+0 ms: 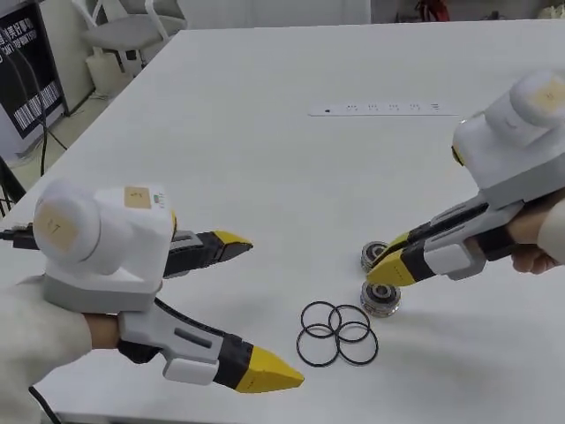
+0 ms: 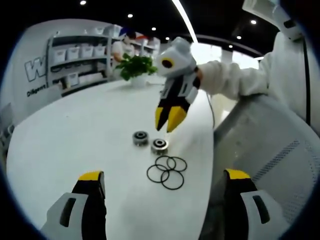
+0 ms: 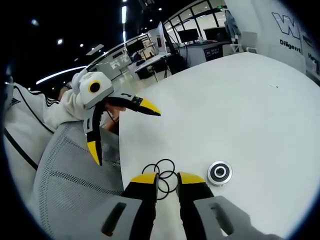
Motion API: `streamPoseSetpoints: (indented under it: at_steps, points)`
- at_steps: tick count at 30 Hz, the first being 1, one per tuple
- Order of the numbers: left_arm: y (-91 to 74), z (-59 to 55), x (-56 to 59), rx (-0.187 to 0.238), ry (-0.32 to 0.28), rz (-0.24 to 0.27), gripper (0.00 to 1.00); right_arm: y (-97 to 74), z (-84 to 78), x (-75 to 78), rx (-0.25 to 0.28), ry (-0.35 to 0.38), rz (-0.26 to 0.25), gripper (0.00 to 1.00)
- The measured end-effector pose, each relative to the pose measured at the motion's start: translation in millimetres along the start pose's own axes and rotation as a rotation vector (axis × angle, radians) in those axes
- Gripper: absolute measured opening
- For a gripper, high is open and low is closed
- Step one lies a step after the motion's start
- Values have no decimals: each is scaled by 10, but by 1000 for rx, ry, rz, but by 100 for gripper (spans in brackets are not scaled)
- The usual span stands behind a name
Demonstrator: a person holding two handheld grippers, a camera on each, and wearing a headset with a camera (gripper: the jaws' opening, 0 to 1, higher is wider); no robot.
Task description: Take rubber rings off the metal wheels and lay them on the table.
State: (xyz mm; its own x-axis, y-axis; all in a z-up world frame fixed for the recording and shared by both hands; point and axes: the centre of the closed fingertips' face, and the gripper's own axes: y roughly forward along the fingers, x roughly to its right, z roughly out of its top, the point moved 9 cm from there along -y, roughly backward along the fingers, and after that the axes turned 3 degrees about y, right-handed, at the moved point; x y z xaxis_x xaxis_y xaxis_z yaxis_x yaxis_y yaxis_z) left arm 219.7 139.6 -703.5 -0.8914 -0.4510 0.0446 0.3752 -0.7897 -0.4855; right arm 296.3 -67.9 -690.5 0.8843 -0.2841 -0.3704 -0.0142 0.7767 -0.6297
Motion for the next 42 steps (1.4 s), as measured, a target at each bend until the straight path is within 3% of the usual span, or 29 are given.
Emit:
streamPoseSetpoints:
  at_steps: [5,9,22,29,35,42]
  points:
    - [-7,15,-6,6,-2,1,100,-79,79,-12,48,-13,-12,17]
    - [-19,59,-4,17,6,-13,100,-159,200,-39,126,-22,-6,24]
    - [-168,200,-40,52,27,-16,100,-562,355,-85,245,-80,-74,43]
    - [-318,234,-68,80,16,-5,100,-791,326,-112,262,-118,-145,56]
    - [-454,265,-84,107,14,31,100,-952,288,-166,299,-159,-136,61]
    - [-648,239,-95,140,-2,81,100,-1109,149,-167,337,-174,-170,69]
